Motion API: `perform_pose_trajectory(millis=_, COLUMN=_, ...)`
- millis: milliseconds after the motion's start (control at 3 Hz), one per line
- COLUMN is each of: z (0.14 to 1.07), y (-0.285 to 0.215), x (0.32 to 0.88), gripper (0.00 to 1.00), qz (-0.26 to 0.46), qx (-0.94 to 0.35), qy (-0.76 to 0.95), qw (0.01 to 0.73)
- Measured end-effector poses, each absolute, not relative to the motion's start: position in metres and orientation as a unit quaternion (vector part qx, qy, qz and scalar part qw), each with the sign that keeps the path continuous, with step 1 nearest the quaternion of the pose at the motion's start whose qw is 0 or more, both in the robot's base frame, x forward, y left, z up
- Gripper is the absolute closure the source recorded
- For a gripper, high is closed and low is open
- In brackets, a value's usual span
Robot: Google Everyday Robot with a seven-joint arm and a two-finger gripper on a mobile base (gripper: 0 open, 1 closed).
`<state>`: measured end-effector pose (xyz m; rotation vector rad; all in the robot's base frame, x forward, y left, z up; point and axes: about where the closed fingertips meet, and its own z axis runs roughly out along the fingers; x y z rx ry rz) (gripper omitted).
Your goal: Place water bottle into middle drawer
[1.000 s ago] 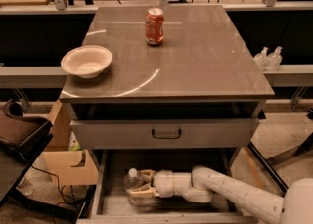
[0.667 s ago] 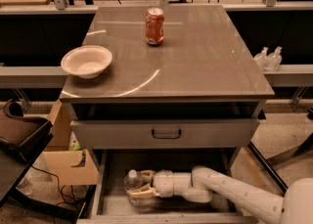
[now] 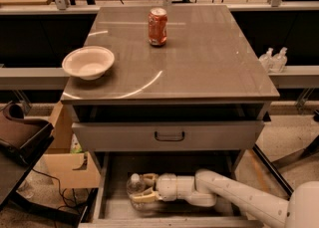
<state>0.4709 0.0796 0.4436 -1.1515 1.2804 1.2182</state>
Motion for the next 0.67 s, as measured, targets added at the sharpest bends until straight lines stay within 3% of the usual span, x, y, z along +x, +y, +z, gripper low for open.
perform_pose_trajectory(millis=667, z=0.4445, y=0.0832, x=0.4696, gripper=0.12, qz=0.505, qx=-0.475, qy=0.526, qw=0.493)
